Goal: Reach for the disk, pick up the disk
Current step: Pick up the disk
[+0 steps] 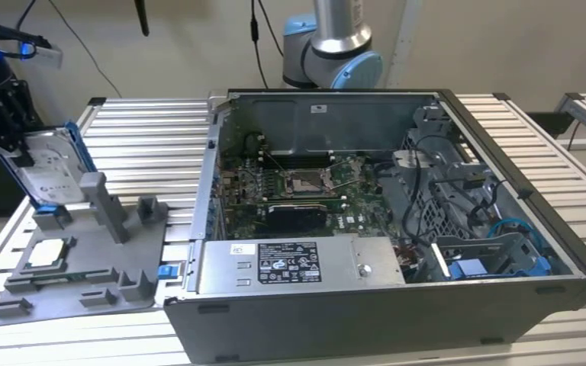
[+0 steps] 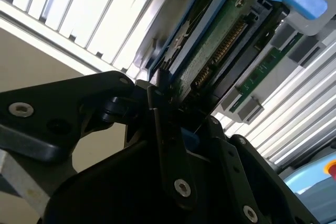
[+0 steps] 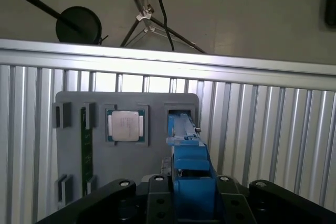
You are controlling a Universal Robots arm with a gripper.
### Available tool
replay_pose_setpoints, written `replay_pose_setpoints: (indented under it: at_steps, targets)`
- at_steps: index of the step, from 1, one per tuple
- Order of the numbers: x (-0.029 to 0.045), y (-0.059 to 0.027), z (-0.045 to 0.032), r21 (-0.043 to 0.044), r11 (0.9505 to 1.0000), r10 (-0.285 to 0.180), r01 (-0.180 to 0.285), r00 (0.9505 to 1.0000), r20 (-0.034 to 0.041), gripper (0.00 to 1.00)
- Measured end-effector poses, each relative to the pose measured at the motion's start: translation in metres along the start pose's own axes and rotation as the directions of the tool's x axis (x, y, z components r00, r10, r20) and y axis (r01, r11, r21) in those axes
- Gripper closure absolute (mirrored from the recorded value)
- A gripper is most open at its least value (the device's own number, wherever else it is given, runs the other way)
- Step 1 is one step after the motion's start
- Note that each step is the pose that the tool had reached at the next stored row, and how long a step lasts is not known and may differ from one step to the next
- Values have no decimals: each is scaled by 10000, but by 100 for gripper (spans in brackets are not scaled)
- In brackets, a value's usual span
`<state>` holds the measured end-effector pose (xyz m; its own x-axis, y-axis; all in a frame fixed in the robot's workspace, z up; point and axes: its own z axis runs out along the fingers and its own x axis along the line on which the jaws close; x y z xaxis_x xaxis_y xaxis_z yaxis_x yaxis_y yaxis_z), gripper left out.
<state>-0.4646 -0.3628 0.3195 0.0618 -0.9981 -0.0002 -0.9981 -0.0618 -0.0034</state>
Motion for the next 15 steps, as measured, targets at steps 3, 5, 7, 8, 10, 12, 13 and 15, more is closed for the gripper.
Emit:
replay_pose_setpoints:
  at_steps: [3, 5, 7, 8, 10, 12, 13, 15]
  targets:
    - [0, 0, -30, 1, 10000, 0, 0, 10000, 0, 100]
    - [0, 0, -52, 1, 10000, 0, 0, 10000, 0, 100]
    - [0, 0, -74, 1, 10000, 0, 0, 10000, 0, 100]
    - [0, 0, -86, 1, 10000, 0, 0, 10000, 0, 100]
    - [0, -1, -107, 1, 10000, 0, 0, 10000, 0, 100]
    - [0, -1, -129, -1, 10000, 0, 0, 10000, 0, 100]
    - [0, -1, -139, 0, 10000, 0, 0, 10000, 0, 100]
    - [0, -1, -162, 0, 10000, 0, 0, 10000, 0, 100]
